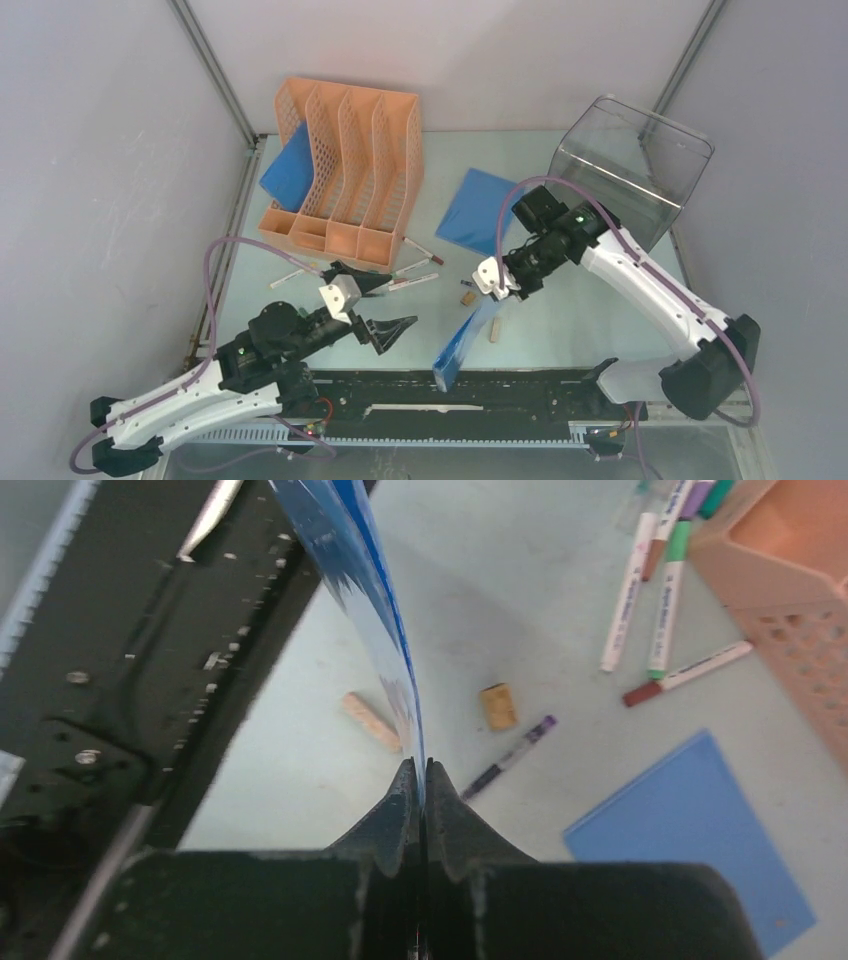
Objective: Organize the desk
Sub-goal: Pick up the folder from the center of the board, then place the folder in the storage box.
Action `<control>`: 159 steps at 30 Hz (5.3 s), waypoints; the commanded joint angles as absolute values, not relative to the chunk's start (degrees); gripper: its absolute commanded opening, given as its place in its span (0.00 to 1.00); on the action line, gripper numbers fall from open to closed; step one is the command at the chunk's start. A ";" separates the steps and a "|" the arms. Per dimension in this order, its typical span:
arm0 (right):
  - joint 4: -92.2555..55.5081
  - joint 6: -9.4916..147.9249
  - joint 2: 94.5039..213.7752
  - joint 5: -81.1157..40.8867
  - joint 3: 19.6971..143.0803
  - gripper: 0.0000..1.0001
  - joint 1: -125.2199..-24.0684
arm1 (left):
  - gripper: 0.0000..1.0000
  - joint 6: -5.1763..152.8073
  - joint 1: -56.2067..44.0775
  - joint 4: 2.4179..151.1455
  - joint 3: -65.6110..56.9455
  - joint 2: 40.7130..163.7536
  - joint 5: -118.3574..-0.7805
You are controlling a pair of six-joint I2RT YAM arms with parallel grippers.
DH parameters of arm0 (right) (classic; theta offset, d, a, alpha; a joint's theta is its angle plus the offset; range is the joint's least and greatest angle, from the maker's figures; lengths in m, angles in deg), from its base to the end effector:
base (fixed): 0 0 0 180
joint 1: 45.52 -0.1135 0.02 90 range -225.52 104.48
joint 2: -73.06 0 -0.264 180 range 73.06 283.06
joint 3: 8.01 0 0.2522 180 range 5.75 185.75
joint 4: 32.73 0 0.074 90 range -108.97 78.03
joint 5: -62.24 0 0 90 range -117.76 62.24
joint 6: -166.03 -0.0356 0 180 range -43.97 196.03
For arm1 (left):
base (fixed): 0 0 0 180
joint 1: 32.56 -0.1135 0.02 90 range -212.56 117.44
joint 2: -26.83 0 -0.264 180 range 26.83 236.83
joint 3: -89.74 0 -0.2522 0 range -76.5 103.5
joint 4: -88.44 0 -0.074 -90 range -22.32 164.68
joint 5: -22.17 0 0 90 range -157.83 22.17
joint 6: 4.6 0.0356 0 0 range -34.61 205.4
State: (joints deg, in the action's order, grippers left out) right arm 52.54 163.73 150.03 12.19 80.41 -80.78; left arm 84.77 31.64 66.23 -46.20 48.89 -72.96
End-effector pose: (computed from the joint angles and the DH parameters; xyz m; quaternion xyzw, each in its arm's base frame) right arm 0.1794 0.1548 0.3235 -0.8405 0.4020 0.2450 0.2681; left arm 0.0545 -0.1054 0.3067 0.3459 0.6182 -0.3512 0.6122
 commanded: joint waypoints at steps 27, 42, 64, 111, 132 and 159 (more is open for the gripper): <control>60.23 162.12 133.42 27.76 68.86 0.00 -61.29 | 1.00 89.31 31.60 107.71 -66.63 56.47 -57.95; 57.86 160.69 134.66 24.38 67.55 0.00 -64.06 | 0.80 88.39 31.52 97.46 -58.24 65.22 -55.08; 57.05 159.53 135.28 22.94 67.20 0.00 -65.60 | 0.35 87.70 31.51 76.13 -40.93 79.08 -52.42; 44.02 136.61 124.24 35.55 64.80 0.80 -50.26 | 0.00 82.18 -3.18 63.60 -33.48 60.23 -64.68; 40.64 134.29 125.37 31.00 63.65 0.80 -54.77 | 0.00 83.70 -32.28 68.96 -26.76 69.37 -57.82; 39.98 134.56 126.85 30.63 62.99 0.80 -55.27 | 0.00 93.95 -35.91 87.46 -21.93 96.30 -48.79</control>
State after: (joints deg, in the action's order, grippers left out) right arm 41.21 134.79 126.86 30.57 63.42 -54.99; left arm 91.05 -35.00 80.63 -25.13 94.62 -52.37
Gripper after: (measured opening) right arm 0.797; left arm 0.258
